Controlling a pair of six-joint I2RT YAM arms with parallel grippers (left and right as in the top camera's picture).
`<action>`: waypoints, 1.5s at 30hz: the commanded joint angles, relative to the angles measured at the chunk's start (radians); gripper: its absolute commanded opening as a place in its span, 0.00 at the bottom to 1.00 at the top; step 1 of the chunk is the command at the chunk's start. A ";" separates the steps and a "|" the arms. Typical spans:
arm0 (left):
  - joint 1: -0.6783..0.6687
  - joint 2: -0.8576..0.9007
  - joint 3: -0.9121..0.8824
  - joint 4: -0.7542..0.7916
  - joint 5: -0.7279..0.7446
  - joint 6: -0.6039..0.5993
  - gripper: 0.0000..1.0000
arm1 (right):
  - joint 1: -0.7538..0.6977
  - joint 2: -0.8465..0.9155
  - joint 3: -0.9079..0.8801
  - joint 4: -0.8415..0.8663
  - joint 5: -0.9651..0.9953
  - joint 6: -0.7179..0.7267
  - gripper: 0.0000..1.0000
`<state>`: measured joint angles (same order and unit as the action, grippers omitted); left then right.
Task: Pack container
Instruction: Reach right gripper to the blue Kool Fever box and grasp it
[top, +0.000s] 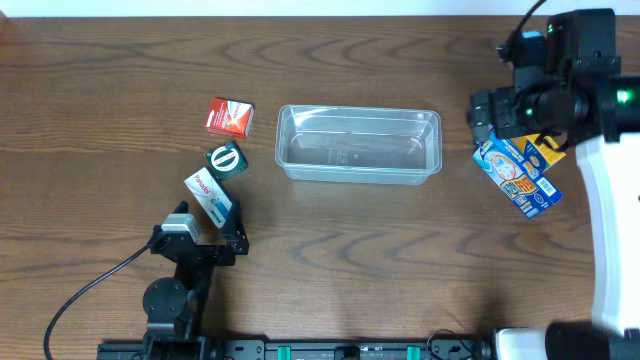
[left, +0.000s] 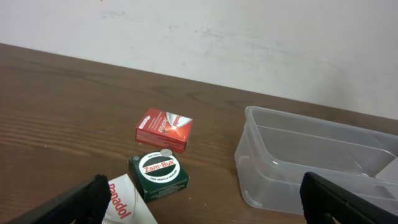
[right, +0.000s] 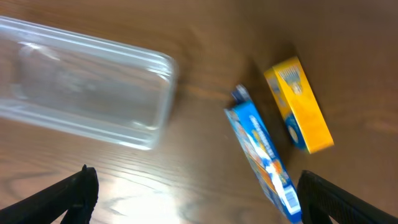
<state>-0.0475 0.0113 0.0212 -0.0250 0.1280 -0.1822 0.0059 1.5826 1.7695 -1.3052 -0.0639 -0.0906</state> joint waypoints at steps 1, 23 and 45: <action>0.004 -0.001 -0.017 -0.034 0.021 0.010 0.98 | -0.078 0.051 -0.035 -0.008 -0.006 -0.005 0.99; 0.004 -0.001 -0.017 -0.034 0.021 0.010 0.98 | -0.177 0.343 -0.098 -0.008 -0.011 -0.070 0.96; 0.004 -0.001 -0.017 -0.034 0.020 0.010 0.98 | -0.183 0.348 -0.252 0.157 0.008 -0.083 0.68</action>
<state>-0.0475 0.0113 0.0212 -0.0254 0.1284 -0.1822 -0.1665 1.9236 1.5406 -1.1576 -0.0589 -0.1696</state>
